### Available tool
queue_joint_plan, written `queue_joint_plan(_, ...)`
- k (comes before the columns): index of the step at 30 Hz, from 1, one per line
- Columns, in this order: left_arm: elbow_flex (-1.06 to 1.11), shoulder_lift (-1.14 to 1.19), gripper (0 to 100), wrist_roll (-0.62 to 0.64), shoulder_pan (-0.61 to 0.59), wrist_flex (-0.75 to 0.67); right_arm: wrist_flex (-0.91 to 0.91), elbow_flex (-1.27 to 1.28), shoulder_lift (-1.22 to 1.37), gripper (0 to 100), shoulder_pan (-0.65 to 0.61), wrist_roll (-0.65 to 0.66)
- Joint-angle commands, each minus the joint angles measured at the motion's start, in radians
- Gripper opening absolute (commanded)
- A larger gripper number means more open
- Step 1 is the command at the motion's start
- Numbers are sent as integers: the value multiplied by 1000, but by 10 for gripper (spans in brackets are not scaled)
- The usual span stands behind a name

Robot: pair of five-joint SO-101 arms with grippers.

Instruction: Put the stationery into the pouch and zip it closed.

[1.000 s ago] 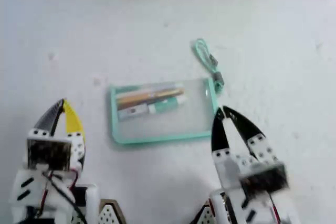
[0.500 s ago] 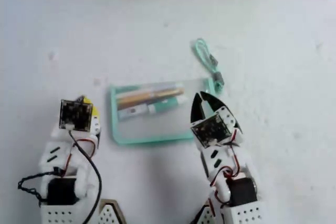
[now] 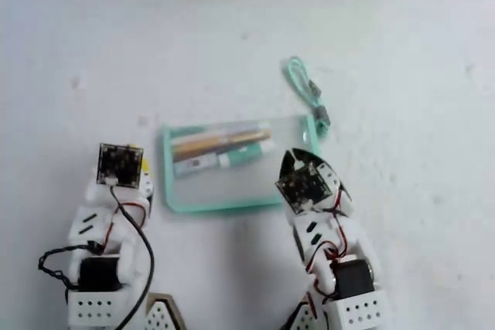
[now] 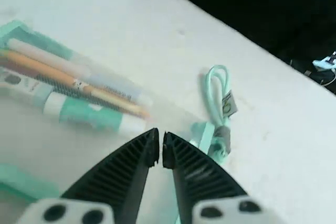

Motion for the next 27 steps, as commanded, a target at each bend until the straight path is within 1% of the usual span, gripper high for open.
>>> queue_joint_plan(1, -2, -12, 27, 11, 5, 183, 111, 9, -5, 18, 12, -133)
queue_joint_plan(4, -2, -12, 27, 17, 5, 305, 162, 9, -5, 18, 12, -390)
queue_joint_plan(6, -2, -12, 27, 17, 5, 356, 199, 9, -5, 18, 12, -565)
queue_joint_plan(8, -2, -12, 27, 17, 5, 381, 252, 9, -5, 18, 12, -695)
queue_joint_plan(9, -2, -12, 27, 18, 5, 393, 280, 9, -7, 18, 12, -732)
queue_joint_plan(12, -2, -12, 27, 18, 5, 457, 338, 9, -7, 18, 12, -735)
queue_joint_plan(14, -2, -12, 27, 18, 5, 482, 366, 9, -7, 18, 7, -698)
queue_joint_plan(20, -2, -12, 27, 18, 5, 482, 432, 9, -5, 18, 7, -562)
queue_joint_plan(27, -2, -12, 27, 18, 5, 482, 570, 9, -5, 18, 5, -460)
